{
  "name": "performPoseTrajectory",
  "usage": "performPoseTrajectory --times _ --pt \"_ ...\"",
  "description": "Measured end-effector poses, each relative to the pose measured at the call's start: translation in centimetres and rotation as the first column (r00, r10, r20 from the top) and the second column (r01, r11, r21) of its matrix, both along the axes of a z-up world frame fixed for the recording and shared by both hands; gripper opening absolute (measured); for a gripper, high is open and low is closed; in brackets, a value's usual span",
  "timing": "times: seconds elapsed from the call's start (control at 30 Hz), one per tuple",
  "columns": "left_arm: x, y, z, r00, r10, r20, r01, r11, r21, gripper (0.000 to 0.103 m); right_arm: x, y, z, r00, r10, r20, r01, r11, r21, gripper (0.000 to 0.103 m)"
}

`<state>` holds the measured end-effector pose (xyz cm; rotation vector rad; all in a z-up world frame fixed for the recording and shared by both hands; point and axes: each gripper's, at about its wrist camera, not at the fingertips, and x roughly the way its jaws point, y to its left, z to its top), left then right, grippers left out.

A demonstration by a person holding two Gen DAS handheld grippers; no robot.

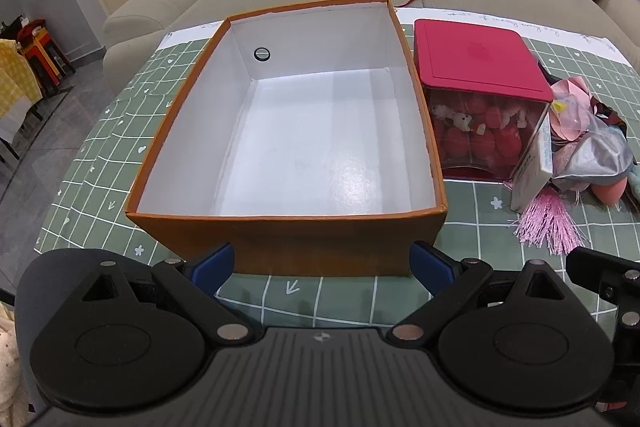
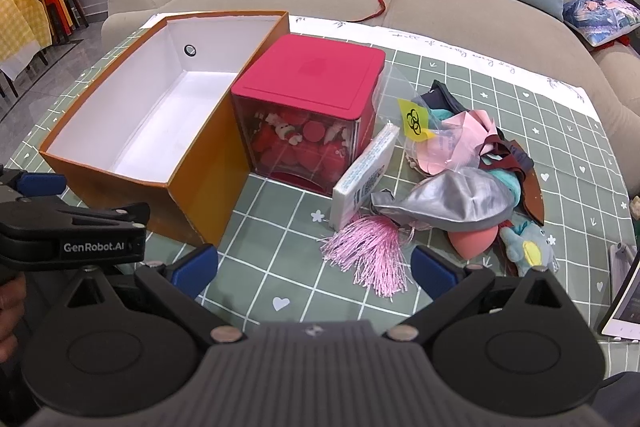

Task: Organize soft objects

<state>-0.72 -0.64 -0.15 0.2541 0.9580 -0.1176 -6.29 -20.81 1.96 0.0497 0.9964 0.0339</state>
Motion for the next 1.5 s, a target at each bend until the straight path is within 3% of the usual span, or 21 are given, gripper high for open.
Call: performPoseTrajectory --times 1.2,1.5 --pt "0.3 0.3 0.0 0.999 0.036 -0.023 -0.037 0.999 -0.016 0.103 -0.2 0.1 0.1 1.0 0.005 0.01 -0.004 1.0 -0.012 0.1" --pt "0.1 0.4 0.7 0.999 0.036 -0.009 -0.037 0.995 -0.096 0.103 -0.1 -1.3 -0.5 1.0 -0.028 0.009 0.028 1.0 -0.002 0.1"
